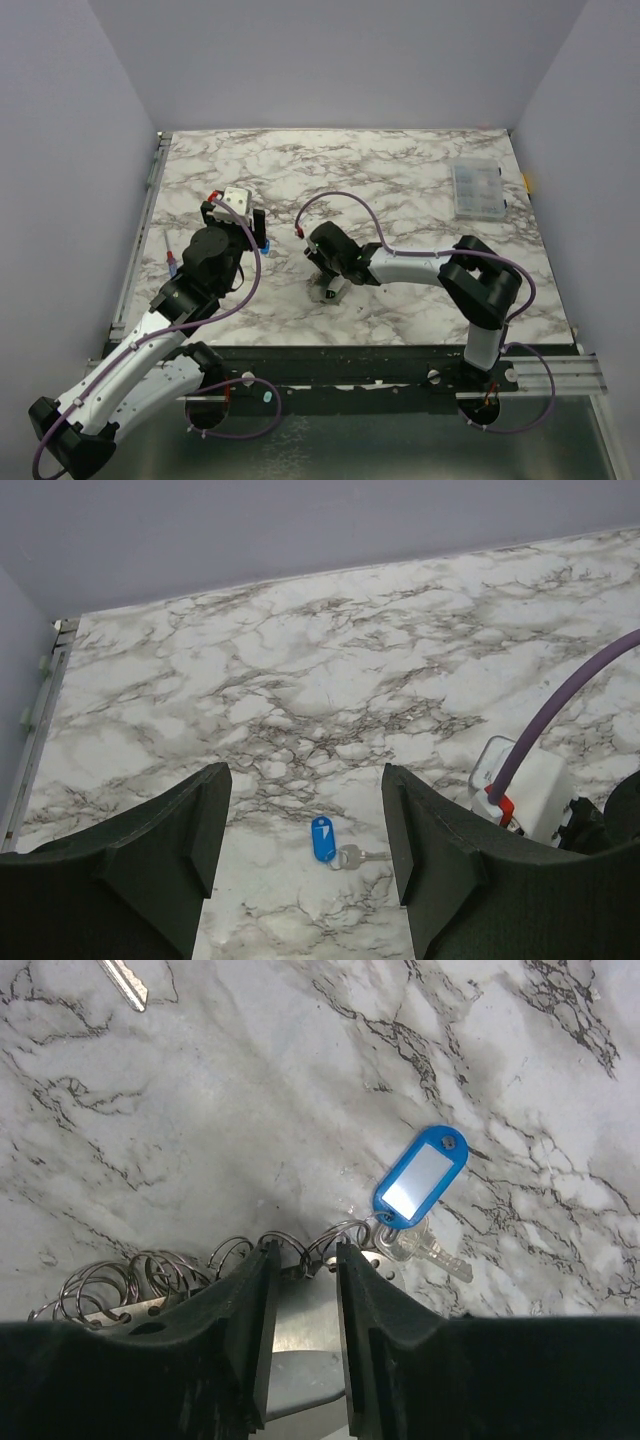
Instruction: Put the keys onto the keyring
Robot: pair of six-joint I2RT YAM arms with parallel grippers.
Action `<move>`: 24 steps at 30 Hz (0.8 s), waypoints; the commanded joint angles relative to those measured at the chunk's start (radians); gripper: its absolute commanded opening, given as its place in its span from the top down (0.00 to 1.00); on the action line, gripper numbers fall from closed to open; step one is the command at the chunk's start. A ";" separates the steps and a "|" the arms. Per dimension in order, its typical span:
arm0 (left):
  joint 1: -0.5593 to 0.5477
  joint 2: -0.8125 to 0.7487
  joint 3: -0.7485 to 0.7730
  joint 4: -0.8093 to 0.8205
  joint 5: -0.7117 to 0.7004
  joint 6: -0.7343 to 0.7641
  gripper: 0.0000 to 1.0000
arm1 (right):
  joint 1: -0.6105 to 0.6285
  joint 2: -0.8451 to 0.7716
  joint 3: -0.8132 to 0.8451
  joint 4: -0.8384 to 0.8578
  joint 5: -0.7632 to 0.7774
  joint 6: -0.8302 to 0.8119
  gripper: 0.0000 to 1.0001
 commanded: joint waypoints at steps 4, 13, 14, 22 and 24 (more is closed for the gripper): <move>0.003 0.005 -0.011 -0.004 -0.024 -0.001 0.32 | -0.004 -0.051 0.007 -0.024 0.027 0.036 0.56; 0.004 0.003 -0.011 -0.003 -0.024 0.000 0.32 | -0.002 -0.074 0.073 -0.133 0.006 0.201 0.64; 0.004 0.004 -0.012 -0.004 -0.024 0.000 0.32 | -0.003 -0.072 0.073 -0.137 -0.001 0.214 0.65; 0.004 0.003 -0.012 -0.003 -0.021 0.000 0.32 | -0.022 -0.029 0.089 -0.163 -0.066 0.267 0.63; 0.003 0.004 -0.012 -0.003 -0.022 0.000 0.32 | -0.028 -0.024 0.092 -0.168 -0.073 0.277 0.62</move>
